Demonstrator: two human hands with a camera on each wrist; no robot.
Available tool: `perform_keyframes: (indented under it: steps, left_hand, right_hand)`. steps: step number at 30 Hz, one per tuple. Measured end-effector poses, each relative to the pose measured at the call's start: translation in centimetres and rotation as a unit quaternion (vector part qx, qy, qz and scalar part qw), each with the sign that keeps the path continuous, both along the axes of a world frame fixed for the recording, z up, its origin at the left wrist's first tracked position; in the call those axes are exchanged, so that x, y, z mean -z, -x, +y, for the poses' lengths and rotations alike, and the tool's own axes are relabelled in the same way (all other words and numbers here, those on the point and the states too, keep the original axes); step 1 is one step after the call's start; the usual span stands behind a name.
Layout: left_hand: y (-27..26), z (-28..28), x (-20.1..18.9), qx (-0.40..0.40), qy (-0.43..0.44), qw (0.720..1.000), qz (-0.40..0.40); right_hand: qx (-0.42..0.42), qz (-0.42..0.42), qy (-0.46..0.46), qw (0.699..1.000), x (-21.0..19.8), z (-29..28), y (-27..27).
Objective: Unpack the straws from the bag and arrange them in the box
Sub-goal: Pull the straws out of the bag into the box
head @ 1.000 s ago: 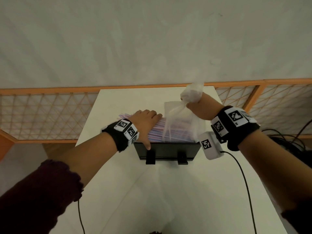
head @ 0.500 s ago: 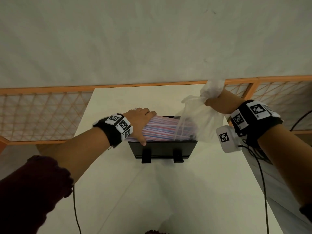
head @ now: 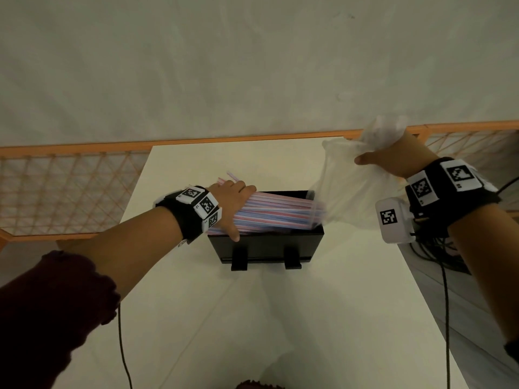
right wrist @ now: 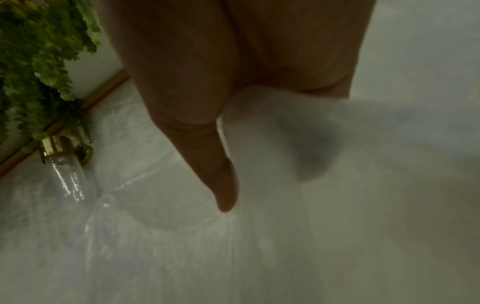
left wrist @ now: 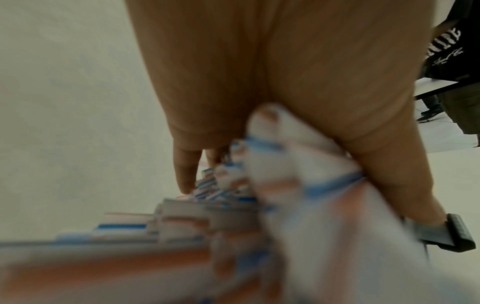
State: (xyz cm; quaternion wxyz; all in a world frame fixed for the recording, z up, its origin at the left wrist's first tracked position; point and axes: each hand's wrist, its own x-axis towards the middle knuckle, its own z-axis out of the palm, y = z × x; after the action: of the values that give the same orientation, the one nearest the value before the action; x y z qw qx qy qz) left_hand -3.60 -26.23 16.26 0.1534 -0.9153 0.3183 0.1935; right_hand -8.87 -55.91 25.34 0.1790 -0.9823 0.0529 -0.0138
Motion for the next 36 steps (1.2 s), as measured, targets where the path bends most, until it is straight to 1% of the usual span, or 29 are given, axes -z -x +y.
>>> perform_keyframes:
  steps: [4,10,15,17,18,20,23,25,27,29,31,34,35,36]
  left_hand:
    - [0.1,-0.3,-0.1,0.002,-0.02,1.0,-0.004]
    - [0.2,-0.6,-0.2,0.042,-0.052,0.995,-0.075]
    - [0.2,-1.0,-0.8,0.063,-0.097,0.988,-0.107]
    - [0.2,-1.2,-1.0,0.07,-0.114,0.985,-0.111]
    - [0.1,-1.3,-1.1,0.077,-0.123,0.983,-0.114]
    - [0.1,-1.5,-1.2,0.091,-0.14,0.979,-0.115]
    - [0.0,-1.6,-1.0,0.095,-0.158,0.978,-0.094]
    - [-0.1,-1.5,-0.8,0.088,-0.145,0.983,-0.076]
    - [-0.2,-1.2,-0.6,0.076,-0.121,0.988,-0.06]
    - [-0.2,-1.0,-0.3,0.064,-0.101,0.992,-0.049]
    - [-0.1,-0.9,-0.1,0.059,-0.085,0.994,-0.046]
    - [-0.1,-0.9,0.1,0.059,-0.077,0.994,-0.047]
    - [-0.1,-0.9,0.2,0.059,-0.08,0.994,-0.047]
    - [-0.1,-1.0,0.2,0.059,-0.084,0.994,-0.048]
  right_hand:
    - [-0.011,-0.015,0.0,1.0,-0.5,0.2,-0.2]
    - [-0.046,0.003,0.037,0.998,0.0,1.6,-1.1]
    - [-0.044,0.019,0.017,0.999,1.0,2.3,-2.3]
    - [-0.029,0.025,-0.04,0.998,1.3,2.7,-2.2]
    - [-0.037,0.031,-0.038,0.998,1.5,3.1,-2.0]
    - [-0.063,0.043,0.007,0.997,2.1,3.8,-2.2]
    - [-0.058,0.081,0.044,0.994,2.7,4.7,-2.3]
    - [-0.064,0.115,0.068,0.989,3.1,5.3,-2.4]
    - [-0.096,0.139,0.096,0.981,3.7,5.8,-2.1]
    - [-0.118,0.176,0.087,0.973,4.6,6.1,-1.7]
    - [-0.11,0.231,0.095,0.962,5.7,6.0,-1.4]
    - [-0.087,0.299,0.191,0.931,7.0,5.2,-1.8]
    - [-0.086,0.303,0.22,0.923,7.0,4.9,-2.1]
    - [-0.088,0.283,0.234,0.926,6.8,4.8,-2.4]
